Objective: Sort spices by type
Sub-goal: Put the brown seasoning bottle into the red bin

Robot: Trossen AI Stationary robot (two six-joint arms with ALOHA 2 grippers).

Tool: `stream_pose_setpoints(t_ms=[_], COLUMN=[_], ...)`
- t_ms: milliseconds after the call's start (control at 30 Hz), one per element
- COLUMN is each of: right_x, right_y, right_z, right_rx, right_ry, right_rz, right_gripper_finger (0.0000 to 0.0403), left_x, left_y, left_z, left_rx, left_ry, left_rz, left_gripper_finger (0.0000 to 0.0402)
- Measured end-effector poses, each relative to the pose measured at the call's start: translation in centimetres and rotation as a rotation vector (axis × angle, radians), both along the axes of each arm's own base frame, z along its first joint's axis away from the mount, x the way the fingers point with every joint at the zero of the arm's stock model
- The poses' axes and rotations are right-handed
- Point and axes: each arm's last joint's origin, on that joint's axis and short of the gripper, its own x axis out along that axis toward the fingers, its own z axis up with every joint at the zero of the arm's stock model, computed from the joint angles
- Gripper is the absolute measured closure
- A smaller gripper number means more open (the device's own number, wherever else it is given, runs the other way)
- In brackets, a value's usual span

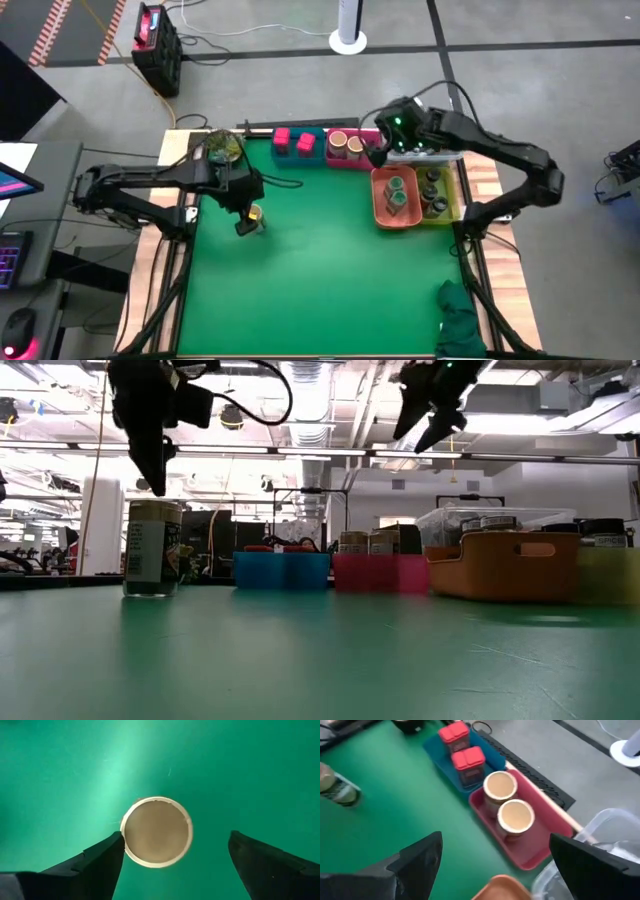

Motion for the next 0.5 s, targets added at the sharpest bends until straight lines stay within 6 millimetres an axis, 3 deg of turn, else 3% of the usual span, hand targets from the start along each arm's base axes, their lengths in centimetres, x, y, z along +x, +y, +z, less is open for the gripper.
stream_pose_setpoints(t_ms=[500], right_x=[1.5], right_y=[6.6], right_z=[-2.9], right_rx=[0.019], right_ry=[-0.019], right_rz=[0.009], right_gripper_finger=[0.0013], left_x=[-0.2], left_y=[-0.6], left_z=[-4.4], left_rx=[0.033], left_ry=[0.035], left_rz=[-0.086], left_gripper_finger=[0.0029])
